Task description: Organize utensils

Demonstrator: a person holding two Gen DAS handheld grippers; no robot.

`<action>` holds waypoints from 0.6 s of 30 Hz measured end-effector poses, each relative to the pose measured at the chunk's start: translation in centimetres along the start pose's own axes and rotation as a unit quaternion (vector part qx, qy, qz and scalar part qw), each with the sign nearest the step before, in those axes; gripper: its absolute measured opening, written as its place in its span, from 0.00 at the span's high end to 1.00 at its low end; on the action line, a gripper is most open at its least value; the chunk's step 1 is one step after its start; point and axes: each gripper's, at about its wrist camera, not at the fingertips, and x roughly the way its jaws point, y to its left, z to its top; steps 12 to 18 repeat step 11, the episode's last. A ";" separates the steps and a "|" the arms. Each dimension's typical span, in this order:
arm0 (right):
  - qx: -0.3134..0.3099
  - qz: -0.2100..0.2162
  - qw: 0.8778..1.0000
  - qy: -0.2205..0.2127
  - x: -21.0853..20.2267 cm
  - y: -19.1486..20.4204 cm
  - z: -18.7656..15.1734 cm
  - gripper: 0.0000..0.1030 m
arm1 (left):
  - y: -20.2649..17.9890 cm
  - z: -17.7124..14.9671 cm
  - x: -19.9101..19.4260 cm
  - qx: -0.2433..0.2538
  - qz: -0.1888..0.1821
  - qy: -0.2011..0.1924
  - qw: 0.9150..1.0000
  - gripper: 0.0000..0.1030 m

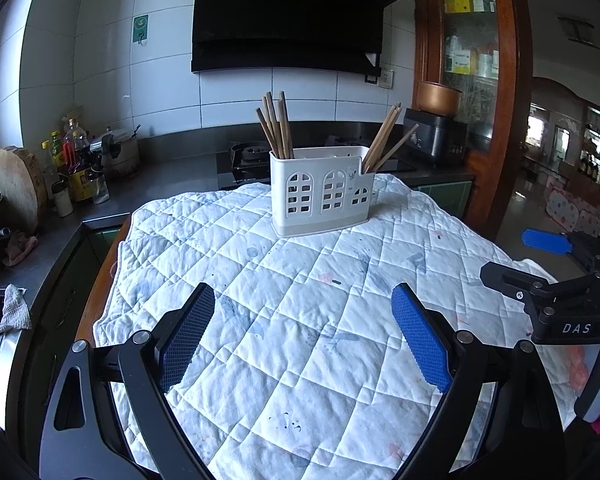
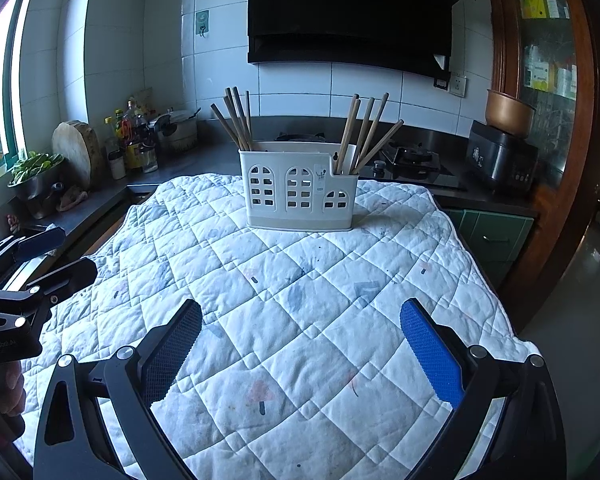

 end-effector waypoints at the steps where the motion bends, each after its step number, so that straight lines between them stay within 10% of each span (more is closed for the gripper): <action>1: 0.000 0.000 1.000 0.000 0.0 0.0 0.0 0.07 | 0.0 0.0 0.0 0.001 -0.001 0.001 1.000 0.13; 18: 0.001 0.002 1.000 0.000 0.0 -0.2 -0.2 0.07 | 0.3 0.1 0.0 -0.004 -0.002 0.003 1.000 0.13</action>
